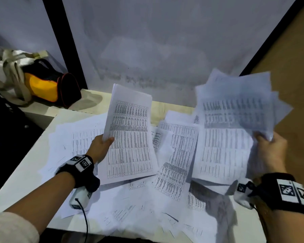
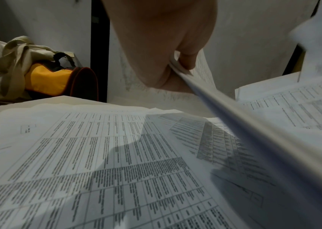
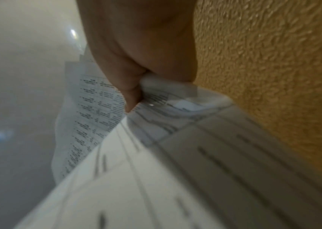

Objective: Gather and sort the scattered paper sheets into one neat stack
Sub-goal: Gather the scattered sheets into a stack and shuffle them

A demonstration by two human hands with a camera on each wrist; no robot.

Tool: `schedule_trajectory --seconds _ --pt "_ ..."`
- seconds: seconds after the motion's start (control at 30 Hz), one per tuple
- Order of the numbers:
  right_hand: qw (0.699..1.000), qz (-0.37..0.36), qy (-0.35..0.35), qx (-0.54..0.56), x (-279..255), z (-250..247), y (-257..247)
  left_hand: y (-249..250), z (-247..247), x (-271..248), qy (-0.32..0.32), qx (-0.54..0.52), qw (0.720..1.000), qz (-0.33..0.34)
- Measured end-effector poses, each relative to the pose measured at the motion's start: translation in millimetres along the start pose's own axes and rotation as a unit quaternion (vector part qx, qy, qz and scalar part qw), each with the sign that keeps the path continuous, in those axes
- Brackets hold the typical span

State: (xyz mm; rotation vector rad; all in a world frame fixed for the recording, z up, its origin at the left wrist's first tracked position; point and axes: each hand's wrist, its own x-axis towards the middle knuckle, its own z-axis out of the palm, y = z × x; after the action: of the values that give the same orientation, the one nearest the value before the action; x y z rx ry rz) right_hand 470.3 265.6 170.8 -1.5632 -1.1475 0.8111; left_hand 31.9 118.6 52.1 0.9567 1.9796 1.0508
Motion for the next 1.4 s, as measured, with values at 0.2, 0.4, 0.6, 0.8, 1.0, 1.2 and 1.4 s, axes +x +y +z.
schedule_trajectory --seconds 0.2,0.4,0.6,0.8,1.0,1.2,1.4 --pt "0.992 -0.068 0.054 0.094 3.4 -18.5 -53.7 9.0 0.9 4.4 -0.004 -0.003 1.0 0.007" --pt "0.992 -0.015 -0.102 0.073 -23.2 31.9 -34.0 41.8 13.2 -2.4 -0.055 -0.049 0.997 0.019" --pt "0.961 0.086 -0.255 0.072 -52.1 91.3 8.7 52.2 17.7 -11.5 -0.174 0.101 0.975 -0.092" --pt "0.915 0.139 -0.351 0.145 -67.4 114.6 -2.8 26.1 3.8 1.0 -0.084 0.167 0.98 -0.068" --pt "0.971 -0.007 -0.21 0.115 -72.3 114.2 -26.2 104.9 -2.6 -20.9 -0.225 -0.335 0.915 -0.019" --pt "0.957 0.009 -0.237 0.168 -87.2 123.9 -10.1 104.1 16.1 -24.4 -0.227 -0.21 0.943 0.122" --pt "0.939 0.032 -0.257 0.226 -96.4 126.7 8.0 89.8 35.3 -23.6 -0.178 -0.228 0.951 0.112"
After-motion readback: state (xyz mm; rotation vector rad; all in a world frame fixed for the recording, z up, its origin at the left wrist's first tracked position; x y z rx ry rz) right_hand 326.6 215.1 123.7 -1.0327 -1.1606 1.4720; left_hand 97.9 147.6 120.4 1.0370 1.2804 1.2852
